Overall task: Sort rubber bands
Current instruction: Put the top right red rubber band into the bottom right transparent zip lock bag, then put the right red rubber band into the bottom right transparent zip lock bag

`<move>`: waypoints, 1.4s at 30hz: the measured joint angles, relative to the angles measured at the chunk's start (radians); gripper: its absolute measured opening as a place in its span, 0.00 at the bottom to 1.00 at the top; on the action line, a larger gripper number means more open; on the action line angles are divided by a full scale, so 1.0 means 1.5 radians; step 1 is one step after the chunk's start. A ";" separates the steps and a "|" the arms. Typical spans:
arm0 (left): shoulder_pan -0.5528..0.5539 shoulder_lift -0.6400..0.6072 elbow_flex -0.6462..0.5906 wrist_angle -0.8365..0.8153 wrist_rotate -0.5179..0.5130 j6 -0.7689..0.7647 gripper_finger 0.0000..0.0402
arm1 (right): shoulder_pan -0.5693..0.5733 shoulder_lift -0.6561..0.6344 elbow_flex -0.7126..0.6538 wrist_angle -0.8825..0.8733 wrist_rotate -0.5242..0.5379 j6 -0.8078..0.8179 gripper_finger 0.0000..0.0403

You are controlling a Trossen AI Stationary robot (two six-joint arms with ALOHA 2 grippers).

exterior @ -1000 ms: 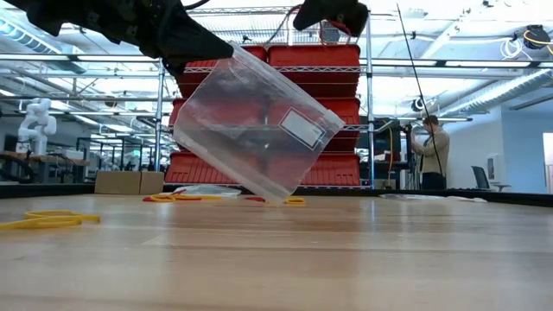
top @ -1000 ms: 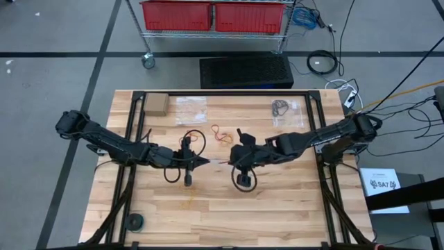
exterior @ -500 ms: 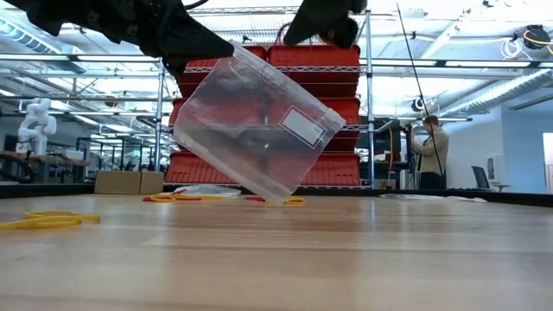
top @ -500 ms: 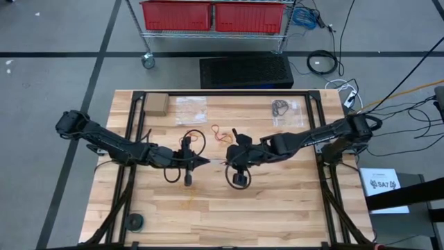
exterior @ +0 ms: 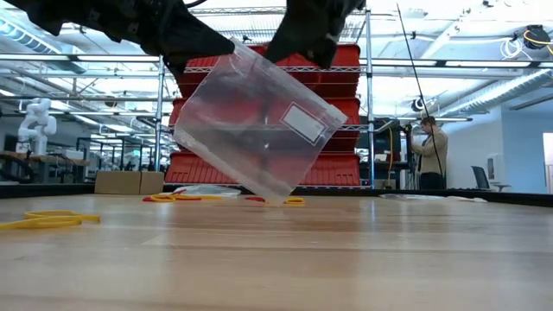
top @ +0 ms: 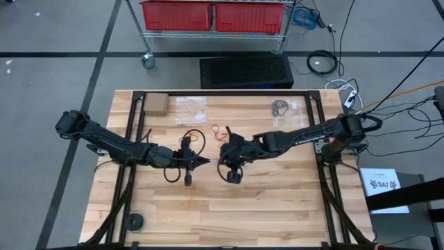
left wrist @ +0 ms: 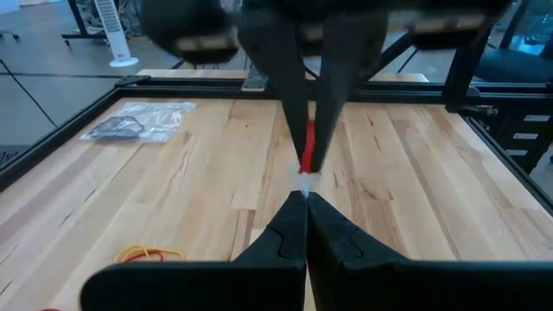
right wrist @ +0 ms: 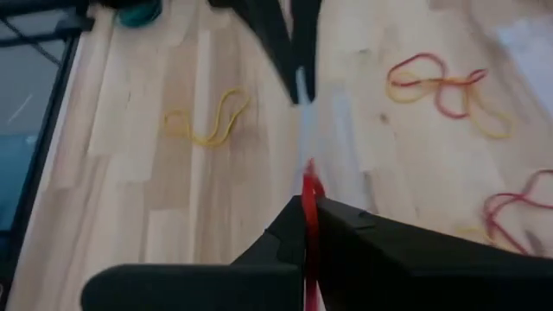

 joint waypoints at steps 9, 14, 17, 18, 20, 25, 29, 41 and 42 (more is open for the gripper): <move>0.000 0.000 0.000 0.003 0.000 0.000 0.00 | -0.011 0.032 -0.001 0.047 -0.026 -0.013 0.00; 0.000 0.000 0.000 0.004 0.000 0.000 0.00 | -0.018 0.032 -0.001 0.085 -0.026 -0.013 0.02; 0.000 0.000 0.000 0.004 0.000 0.000 0.00 | -0.018 0.032 -0.001 0.084 -0.027 -0.021 0.07; 0.000 0.000 0.000 0.004 0.000 0.000 0.00 | -0.017 0.032 -0.001 0.084 -0.027 -0.022 0.09; 0.000 0.000 0.000 0.004 0.000 0.000 0.00 | -0.017 0.032 -0.001 0.089 -0.027 -0.025 0.15; 0.000 0.000 0.000 0.004 0.000 0.000 0.00 | -0.017 0.031 -0.001 0.089 -0.025 -0.027 0.32; 0.000 -0.001 0.000 0.003 -0.042 0.002 0.00 | -0.017 0.015 -0.001 0.075 -0.025 -0.027 0.42; -0.005 -0.060 0.000 -0.117 -0.131 -0.001 0.00 | -0.022 -0.161 -0.001 -0.110 0.121 -0.042 0.43; -0.008 -0.070 0.000 -0.126 -0.139 -0.001 0.00 | -0.025 -0.172 -0.007 -0.126 0.142 -0.041 0.42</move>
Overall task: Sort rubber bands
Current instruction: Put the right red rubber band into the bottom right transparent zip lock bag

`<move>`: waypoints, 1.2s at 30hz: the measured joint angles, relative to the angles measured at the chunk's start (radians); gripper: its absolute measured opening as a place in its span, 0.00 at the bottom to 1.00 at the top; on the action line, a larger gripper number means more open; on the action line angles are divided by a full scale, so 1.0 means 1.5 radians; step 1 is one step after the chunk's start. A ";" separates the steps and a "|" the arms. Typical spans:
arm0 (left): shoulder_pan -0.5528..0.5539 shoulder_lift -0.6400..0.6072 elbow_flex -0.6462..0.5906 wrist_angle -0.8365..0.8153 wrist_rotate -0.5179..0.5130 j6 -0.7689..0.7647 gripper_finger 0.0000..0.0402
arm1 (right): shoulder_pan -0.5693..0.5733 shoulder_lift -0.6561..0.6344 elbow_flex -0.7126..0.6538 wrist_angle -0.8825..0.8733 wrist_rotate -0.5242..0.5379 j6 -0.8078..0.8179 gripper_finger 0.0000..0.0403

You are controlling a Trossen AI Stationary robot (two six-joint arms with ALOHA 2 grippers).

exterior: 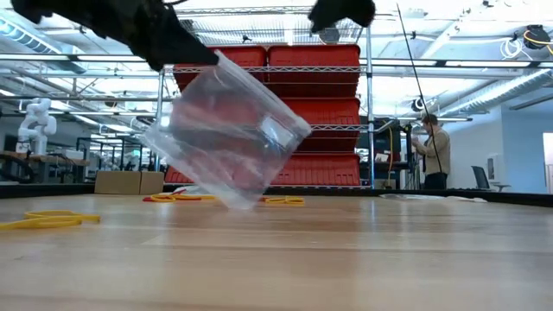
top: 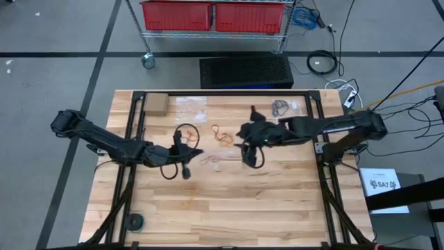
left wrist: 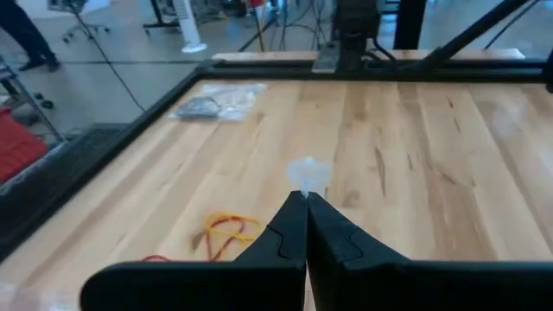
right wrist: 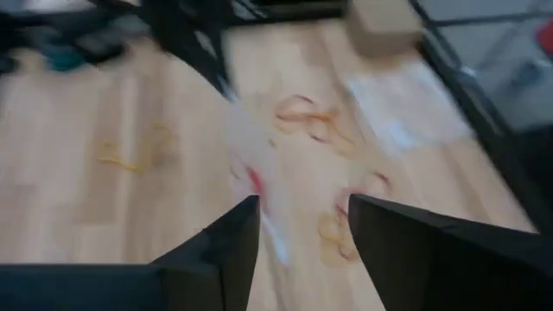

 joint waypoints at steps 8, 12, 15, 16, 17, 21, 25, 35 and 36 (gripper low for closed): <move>-0.029 -0.099 -0.019 -0.052 -0.055 0.000 0.00 | -0.073 0.004 -0.173 0.111 0.004 0.082 0.36; -0.041 -0.143 -0.028 -0.078 -0.075 0.000 0.00 | -0.130 0.041 -0.274 0.255 -0.028 0.121 0.35; -0.048 -0.166 -0.029 -0.100 -0.083 -0.002 0.00 | -0.167 0.072 -0.310 0.323 -0.028 0.135 0.36; -0.050 -0.171 -0.029 -0.108 -0.087 -0.006 0.00 | -0.177 0.084 -0.314 0.337 -0.035 0.135 0.36; -0.051 -0.174 -0.029 -0.116 -0.090 -0.012 0.00 | -0.187 0.098 -0.315 0.348 -0.045 0.132 0.36; -0.051 -0.181 -0.029 -0.130 -0.094 -0.018 0.00 | -0.215 0.159 -0.311 0.393 -0.048 0.119 0.36; -0.051 -0.181 -0.029 -0.135 -0.094 -0.018 0.00 | -0.233 0.221 -0.288 0.402 -0.061 0.118 0.36; -0.051 -0.181 -0.029 -0.138 -0.094 -0.018 0.00 | -0.238 0.317 -0.213 0.392 -0.081 0.106 0.35; -0.051 -0.181 -0.029 -0.139 -0.094 -0.018 0.00 | -0.238 0.323 -0.207 0.387 -0.077 0.106 0.34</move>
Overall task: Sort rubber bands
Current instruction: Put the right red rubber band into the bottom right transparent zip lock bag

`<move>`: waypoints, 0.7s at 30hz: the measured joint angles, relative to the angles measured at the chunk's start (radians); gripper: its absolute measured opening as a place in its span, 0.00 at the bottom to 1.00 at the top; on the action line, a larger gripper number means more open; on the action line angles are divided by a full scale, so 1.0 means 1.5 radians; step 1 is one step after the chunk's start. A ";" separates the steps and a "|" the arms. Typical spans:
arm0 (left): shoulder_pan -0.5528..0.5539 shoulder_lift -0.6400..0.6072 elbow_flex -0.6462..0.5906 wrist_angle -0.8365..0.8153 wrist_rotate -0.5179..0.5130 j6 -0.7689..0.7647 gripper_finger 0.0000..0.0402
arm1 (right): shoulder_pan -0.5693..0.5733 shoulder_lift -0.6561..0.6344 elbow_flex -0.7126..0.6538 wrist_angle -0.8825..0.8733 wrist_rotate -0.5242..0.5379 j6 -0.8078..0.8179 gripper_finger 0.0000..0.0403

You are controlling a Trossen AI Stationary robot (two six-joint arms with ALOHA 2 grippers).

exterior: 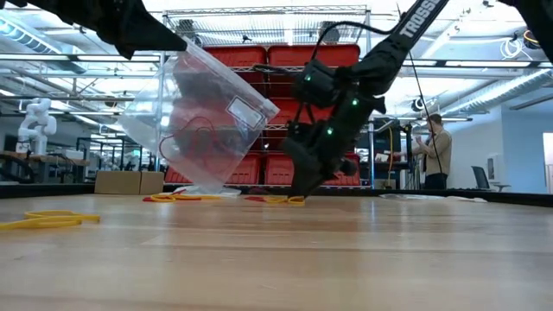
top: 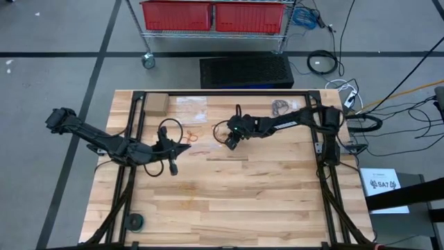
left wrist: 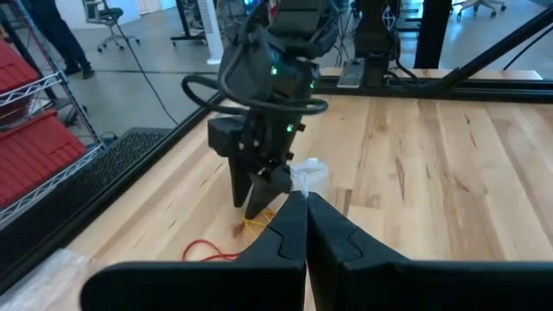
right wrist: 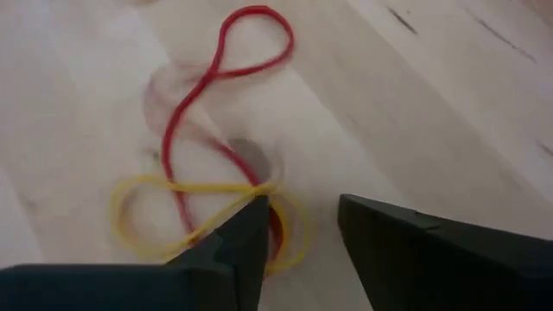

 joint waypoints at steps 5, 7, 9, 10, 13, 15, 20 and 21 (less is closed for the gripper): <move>-0.001 0.000 0.000 -0.002 0.000 0.000 0.00 | 0.000 0.016 0.016 -0.015 0.003 0.000 0.22; -0.001 0.000 0.000 -0.002 0.000 0.000 0.00 | 0.000 0.015 0.016 -0.016 0.003 -0.002 0.15; -0.001 0.000 0.000 -0.003 0.000 0.000 0.00 | 0.001 0.008 0.015 -0.019 -0.001 -0.005 0.09; -0.001 0.000 0.000 -0.002 0.000 0.000 0.00 | 0.002 0.003 0.015 -0.025 -0.005 -0.006 0.06; -0.001 0.000 0.000 -0.003 0.000 0.000 0.00 | 0.005 -0.017 0.012 -0.040 -0.006 -0.008 0.01; -0.001 0.000 0.000 -0.003 0.000 0.000 0.00 | 0.006 -0.037 0.012 -0.048 -0.005 -0.008 0.01; -0.001 0.000 0.000 -0.003 0.001 0.000 0.00 | 0.006 -0.080 0.012 -0.109 0.007 -0.008 0.02; -0.001 0.000 0.000 -0.003 0.001 0.000 0.00 | 0.007 -0.091 0.012 -0.116 0.015 -0.008 0.02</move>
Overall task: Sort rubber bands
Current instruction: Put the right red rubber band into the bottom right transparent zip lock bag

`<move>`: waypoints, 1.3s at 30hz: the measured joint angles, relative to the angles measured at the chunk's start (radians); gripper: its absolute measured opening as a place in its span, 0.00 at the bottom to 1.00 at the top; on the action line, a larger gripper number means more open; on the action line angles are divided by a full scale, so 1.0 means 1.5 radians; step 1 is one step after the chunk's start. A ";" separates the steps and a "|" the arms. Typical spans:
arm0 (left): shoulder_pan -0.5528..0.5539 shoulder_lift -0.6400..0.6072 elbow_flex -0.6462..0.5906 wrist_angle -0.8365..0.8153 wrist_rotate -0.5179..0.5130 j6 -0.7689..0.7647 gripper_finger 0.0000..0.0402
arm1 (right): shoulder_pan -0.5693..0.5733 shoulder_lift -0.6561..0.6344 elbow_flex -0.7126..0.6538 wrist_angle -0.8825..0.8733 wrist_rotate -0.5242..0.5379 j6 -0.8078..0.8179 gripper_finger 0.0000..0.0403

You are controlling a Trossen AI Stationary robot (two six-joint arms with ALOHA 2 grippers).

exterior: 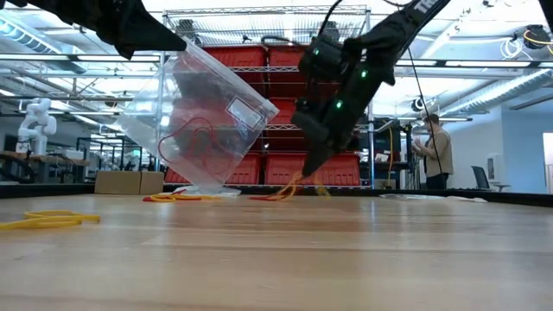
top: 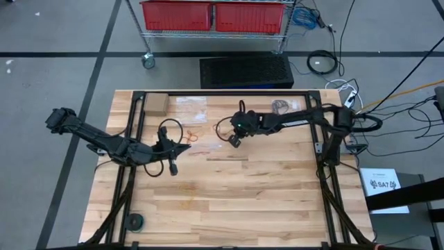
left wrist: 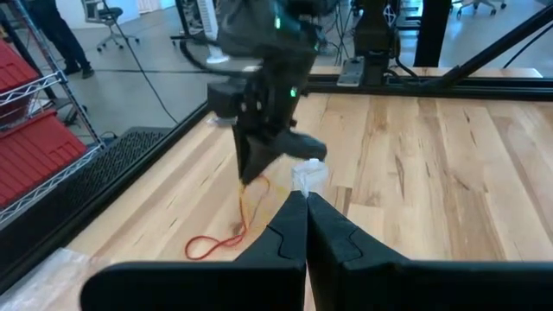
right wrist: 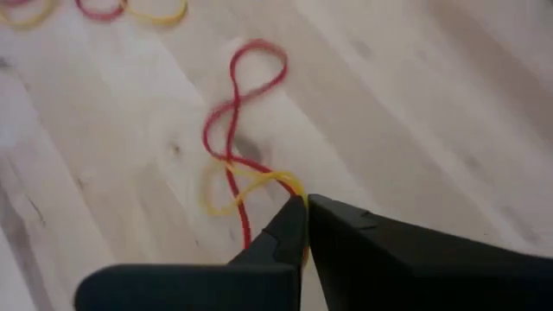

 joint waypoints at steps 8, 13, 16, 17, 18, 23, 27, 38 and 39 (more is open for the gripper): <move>-0.002 0.000 0.000 0.000 0.000 0.000 0.00 | 0.013 -0.084 0.000 -0.071 0.032 -0.002 0.01; -0.003 0.000 0.000 0.000 0.001 -0.001 0.00 | 0.012 -0.114 0.000 -0.156 0.086 0.012 0.01; -0.003 0.000 0.000 0.000 0.001 -0.001 0.00 | 0.012 -0.115 0.000 -0.200 0.088 0.022 0.01; -0.003 0.000 0.000 0.000 0.001 -0.001 0.00 | 0.015 -0.114 0.000 -0.210 0.085 0.027 0.01; -0.003 0.000 0.000 0.000 0.001 -0.001 0.00 | 0.018 -0.112 0.000 -0.217 0.085 0.033 0.01; -0.003 0.000 0.000 0.000 0.001 -0.001 0.00 | 0.039 -0.110 0.000 -0.268 0.085 0.045 0.06; -0.003 0.000 0.000 0.000 0.001 -0.001 0.00 | 0.064 -0.110 0.000 -0.292 0.084 0.050 0.17; -0.003 0.000 0.000 0.002 0.001 -0.001 0.00 | 0.078 -0.085 0.001 -0.115 0.050 -0.037 0.45; -0.003 0.000 0.000 0.003 0.001 -0.001 0.00 | 0.075 -0.076 0.001 -0.100 0.049 -0.055 0.46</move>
